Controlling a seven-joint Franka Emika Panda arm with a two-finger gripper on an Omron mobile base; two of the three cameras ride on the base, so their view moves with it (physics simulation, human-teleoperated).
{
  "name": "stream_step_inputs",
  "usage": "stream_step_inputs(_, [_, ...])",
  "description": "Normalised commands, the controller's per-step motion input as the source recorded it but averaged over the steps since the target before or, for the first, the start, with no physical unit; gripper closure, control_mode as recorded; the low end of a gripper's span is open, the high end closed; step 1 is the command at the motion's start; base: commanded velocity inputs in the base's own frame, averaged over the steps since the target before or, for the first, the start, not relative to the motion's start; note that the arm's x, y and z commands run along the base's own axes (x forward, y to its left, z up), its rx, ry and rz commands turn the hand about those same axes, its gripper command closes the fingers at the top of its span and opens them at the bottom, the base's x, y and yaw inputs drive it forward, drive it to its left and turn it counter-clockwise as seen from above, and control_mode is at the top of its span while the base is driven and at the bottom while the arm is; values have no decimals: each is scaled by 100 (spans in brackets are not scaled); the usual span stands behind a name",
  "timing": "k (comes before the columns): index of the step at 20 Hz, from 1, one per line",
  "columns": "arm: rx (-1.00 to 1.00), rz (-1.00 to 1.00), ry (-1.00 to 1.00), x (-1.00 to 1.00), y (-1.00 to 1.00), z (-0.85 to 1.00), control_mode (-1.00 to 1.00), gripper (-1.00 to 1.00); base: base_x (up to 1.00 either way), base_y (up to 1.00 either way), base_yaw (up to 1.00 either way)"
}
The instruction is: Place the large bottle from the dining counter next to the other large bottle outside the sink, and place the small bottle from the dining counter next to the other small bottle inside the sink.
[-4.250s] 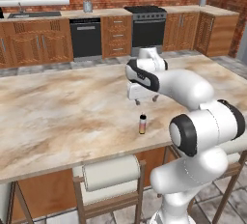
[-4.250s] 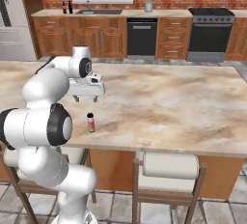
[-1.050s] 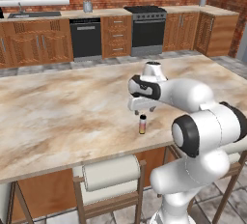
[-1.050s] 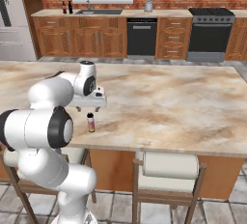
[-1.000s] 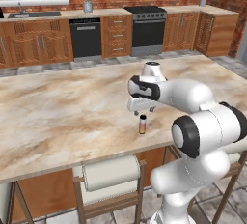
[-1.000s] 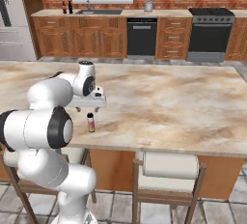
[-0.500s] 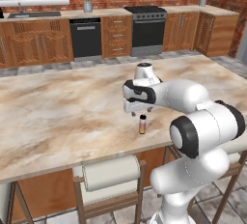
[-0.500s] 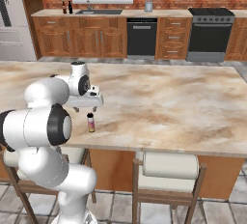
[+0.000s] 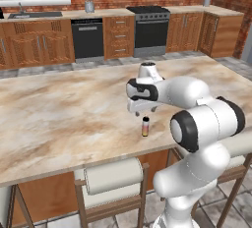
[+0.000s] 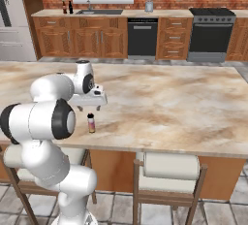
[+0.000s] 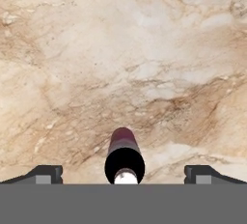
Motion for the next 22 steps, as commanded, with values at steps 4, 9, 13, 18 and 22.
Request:
stream_step_inputs(4, [0, 0, 0, -11, -1, 0, -100, -100, 0, 0, 0])
stream_step_inputs(9, [0, 0, 0, -23, 0, 0, -100, -100, 0, 0, 0])
stream_step_inputs(13, [0, 0, 0, -21, 0, -2, -100, -100, 0, 0, 0])
stream_step_inputs(18, [0, 0, 0, -2, 0, -1, -100, -100, 0, 0, 0])
stream_step_inputs(22, [0, 0, 0, 0, 0, 0, -100, -100, 0, 0, 0])
